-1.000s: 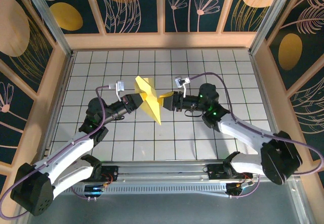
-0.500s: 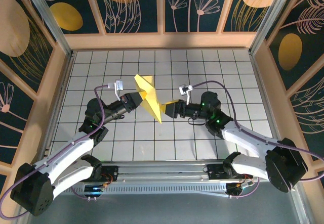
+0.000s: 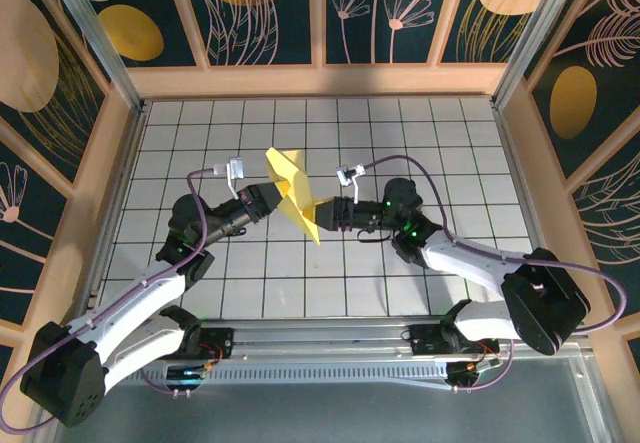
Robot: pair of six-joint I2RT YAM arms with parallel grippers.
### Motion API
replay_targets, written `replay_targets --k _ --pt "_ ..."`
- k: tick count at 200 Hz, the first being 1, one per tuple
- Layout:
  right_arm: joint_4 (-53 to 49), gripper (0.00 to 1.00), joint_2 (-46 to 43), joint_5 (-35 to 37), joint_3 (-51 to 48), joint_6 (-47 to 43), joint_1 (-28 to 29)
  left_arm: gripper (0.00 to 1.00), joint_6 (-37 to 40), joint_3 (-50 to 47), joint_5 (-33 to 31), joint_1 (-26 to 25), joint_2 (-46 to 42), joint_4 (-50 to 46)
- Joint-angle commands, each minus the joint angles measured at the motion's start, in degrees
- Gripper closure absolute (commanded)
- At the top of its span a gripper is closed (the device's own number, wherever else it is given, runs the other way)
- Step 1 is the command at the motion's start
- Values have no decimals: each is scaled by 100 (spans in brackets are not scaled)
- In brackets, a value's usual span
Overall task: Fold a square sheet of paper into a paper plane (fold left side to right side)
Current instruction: Turn over the paper at the center of the table.
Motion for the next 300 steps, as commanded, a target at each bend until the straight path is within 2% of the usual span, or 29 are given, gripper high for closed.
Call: replay_targets --k 1,35,60,76,91,110,128,149,169,189,218,234,249,280,300 --pt "-21 43 -56 -23 348 -225 20 100 -25 -46 43 -48 -1 262" --pt "-283 56 -108 -10 487 -372 -14 100 -36 -66 21 -48 8 250" --pt "-649 72 -179 91 599 -580 -22 97 -19 -74 18 -48 8 226" --pt "-809 85 -249 179 638 -684 -24 87 150 -49 -114 -48 -39 -39" --pt "-940 93 -309 202 672 -775 -32 68 437 8 -451 -48 -159 -643" --pt "-1424 99 -411 336 780 -1061 -32 60 745 71 -990 -47 -393 -1397" --pt "-2300 100 -533 763 969 -1563 -27 54 940 106 -1692 -48 -745 -2125" --pt "-3700 100 -620 1945 1339 -2330 88 49 1064 76 -2504 -48 -1280 -2820" --pt "-5288 100 -398 4287 1903 -3034 599 48 1162 40 -3109 -48 -1796 -3369" --pt "-6657 100 311 6550 2460 -3171 1091 47 1225 -10 -3510 -48 -2190 -3793" --pt "-8019 100 1685 8683 3081 -2889 1562 47 1223 -31 -3858 -48 -2415 -4248" --pt "-8466 100 2432 9401 3374 -2683 1767 48 1178 -71 -3963 -47 -2453 -4333" --pt "-8718 100 3058 9779 3649 -2549 1881 48 1142 -108 -3965 -48 -2440 -4304" --pt "-8881 100 4110 9861 4100 -2402 2002 48 1108 -119 -3884 -46 -2333 -4224" --pt "-8873 100 4495 9702 4286 -2435 2079 48 1108 -103 -3834 -48 -2274 -4206"
